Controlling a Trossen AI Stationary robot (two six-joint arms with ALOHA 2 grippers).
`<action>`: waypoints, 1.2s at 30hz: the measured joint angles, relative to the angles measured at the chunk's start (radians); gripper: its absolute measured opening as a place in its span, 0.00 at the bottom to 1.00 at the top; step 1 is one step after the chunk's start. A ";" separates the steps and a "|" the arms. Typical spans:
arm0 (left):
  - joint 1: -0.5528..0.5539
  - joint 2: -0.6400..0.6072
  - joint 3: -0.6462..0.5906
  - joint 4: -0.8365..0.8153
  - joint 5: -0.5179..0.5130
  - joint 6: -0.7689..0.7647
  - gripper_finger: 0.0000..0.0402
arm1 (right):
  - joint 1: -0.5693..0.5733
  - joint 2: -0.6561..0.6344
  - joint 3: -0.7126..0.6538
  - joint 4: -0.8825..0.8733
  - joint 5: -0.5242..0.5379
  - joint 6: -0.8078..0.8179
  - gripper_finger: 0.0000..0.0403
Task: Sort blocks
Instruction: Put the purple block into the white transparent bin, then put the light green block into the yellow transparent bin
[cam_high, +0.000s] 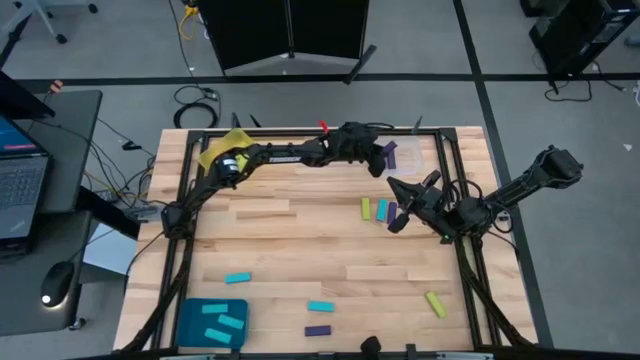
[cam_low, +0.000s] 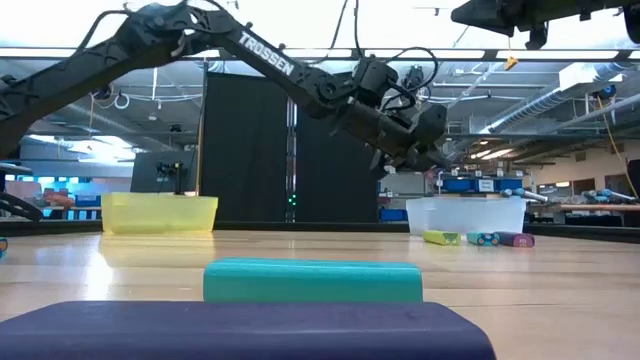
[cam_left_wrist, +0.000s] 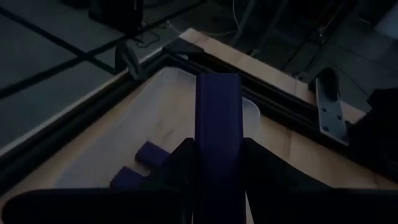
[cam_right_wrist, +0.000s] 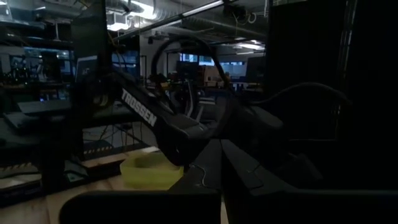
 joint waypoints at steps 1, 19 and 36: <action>0.000 0.007 0.005 -0.007 0.000 -0.013 0.26 | 0.000 0.000 0.000 0.000 -0.001 0.000 0.02; 0.005 0.017 0.010 -0.017 0.026 0.063 0.80 | 0.009 0.000 0.000 0.000 -0.002 0.000 0.02; 0.067 -0.359 -0.145 -0.105 0.008 0.220 0.16 | 0.056 0.050 0.109 -0.309 -0.067 0.205 0.02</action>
